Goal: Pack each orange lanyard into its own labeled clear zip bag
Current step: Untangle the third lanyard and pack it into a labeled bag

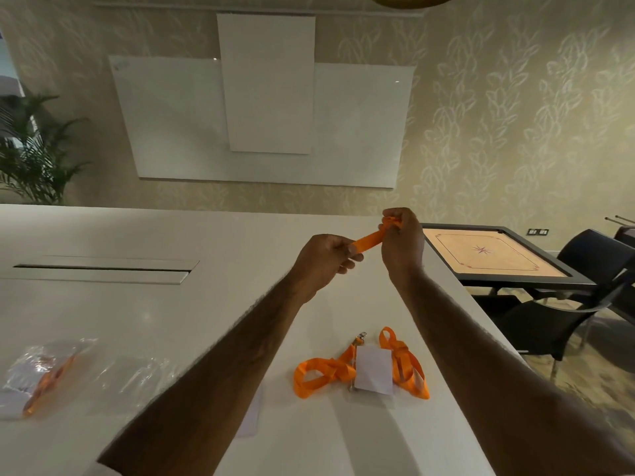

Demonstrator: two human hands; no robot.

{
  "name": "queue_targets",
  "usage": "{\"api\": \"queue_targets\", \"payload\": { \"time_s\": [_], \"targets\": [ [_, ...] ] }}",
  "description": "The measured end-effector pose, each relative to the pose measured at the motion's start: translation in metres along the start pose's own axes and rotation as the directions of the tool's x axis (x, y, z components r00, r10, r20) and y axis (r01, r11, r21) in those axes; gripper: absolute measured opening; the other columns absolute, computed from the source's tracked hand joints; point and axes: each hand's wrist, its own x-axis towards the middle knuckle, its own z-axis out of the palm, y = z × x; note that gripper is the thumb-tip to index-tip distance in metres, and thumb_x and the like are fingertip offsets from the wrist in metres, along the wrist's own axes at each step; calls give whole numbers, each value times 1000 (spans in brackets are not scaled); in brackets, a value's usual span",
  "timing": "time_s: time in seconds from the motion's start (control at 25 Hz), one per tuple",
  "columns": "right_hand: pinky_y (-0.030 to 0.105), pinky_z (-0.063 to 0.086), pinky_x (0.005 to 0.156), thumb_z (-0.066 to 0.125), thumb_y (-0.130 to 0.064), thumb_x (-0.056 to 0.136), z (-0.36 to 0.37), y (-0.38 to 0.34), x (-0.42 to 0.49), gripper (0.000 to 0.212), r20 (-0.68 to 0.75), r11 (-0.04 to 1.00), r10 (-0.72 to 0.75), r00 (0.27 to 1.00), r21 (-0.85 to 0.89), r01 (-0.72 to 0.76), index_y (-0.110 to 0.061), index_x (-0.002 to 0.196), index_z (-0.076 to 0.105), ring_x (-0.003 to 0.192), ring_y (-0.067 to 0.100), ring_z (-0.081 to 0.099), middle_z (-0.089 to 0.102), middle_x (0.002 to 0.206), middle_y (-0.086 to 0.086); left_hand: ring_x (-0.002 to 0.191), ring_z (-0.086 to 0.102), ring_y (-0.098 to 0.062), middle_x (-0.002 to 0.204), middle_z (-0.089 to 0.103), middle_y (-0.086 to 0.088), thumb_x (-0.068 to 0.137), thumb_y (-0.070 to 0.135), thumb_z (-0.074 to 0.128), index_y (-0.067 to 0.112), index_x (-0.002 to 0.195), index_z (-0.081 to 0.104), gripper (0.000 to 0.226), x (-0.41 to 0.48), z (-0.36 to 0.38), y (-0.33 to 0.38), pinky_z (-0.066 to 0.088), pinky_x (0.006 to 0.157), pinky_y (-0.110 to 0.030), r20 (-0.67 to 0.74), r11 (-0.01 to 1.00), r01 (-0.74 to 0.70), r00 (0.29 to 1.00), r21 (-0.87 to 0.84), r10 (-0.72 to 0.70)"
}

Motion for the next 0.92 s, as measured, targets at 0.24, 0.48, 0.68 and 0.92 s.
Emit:
{"api": "queue_targets", "payload": {
  "time_s": [0.24,0.48,0.68,0.92],
  "targets": [
    [29,55,74,48,6,91,10,5,-20,37,247,988,-142,958,-19,151,-11,121,64,94,18,64,66,105,5,71,70,-16,82,75,-6,89,16,73,6,97,77,13,6,8,8,61,68,-29,-167,999,-44,985,4,44],
    [41,59,82,44,-12,98,24,-2,-42,27,408,940,15,913,306,-151,-9,116,63,101,27,68,69,109,14,76,75,-30,84,75,-15,83,5,72,2,90,67,9,3,2,-2,64,69,-41,-306,987,-21,952,-158,-29],
    [32,58,82,51,-6,96,46,3,-63,30,537,951,26,843,247,-187,-15,125,54,96,22,67,66,108,8,79,74,-35,88,74,-23,89,1,68,-7,95,71,11,-8,-29,-14,63,77,-41,-250,947,99,952,-304,-179],
    [12,43,79,49,6,93,100,34,-115,42,543,939,-143,828,-191,288,-4,134,56,109,26,61,62,125,13,82,75,-29,96,74,-17,96,8,60,-2,100,71,16,-35,-81,-60,63,74,-37,-263,945,294,932,143,-250]
  ]
}}
